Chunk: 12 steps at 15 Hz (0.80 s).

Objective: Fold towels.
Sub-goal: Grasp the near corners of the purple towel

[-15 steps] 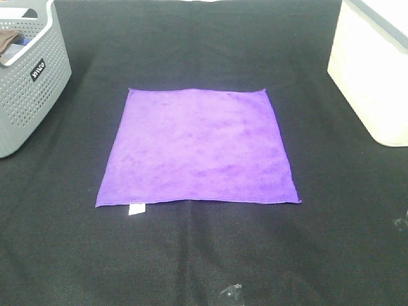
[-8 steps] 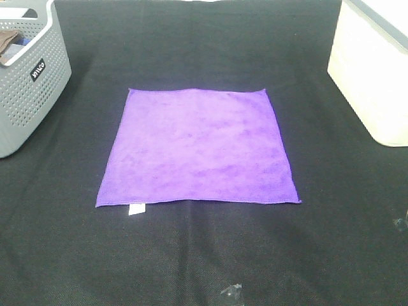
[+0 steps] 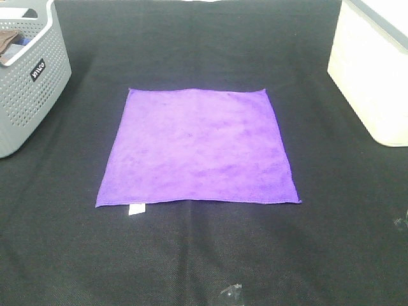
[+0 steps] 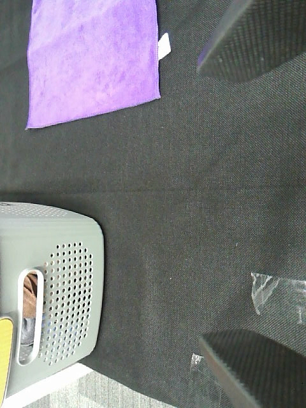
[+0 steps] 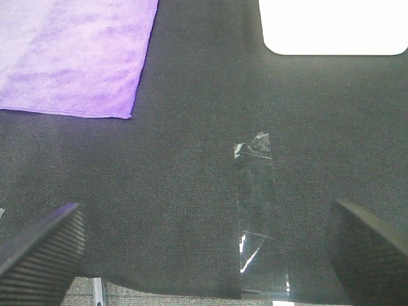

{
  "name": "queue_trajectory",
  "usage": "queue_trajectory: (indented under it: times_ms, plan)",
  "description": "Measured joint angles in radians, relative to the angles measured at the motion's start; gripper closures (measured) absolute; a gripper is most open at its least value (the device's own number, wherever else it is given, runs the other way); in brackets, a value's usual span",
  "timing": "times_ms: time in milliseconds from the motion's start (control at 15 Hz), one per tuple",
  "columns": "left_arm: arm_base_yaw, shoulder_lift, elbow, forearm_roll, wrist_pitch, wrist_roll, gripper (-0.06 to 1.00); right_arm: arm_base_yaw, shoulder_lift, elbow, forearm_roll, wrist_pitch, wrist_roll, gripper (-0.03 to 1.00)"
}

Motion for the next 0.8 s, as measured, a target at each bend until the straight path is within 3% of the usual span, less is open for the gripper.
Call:
queue_trajectory:
  times_ms: [800]
  plan:
    - [0.0,0.0,0.0,0.0,0.0,0.0,-0.04,0.0,0.0,0.0,0.002,0.0,0.0,0.01]
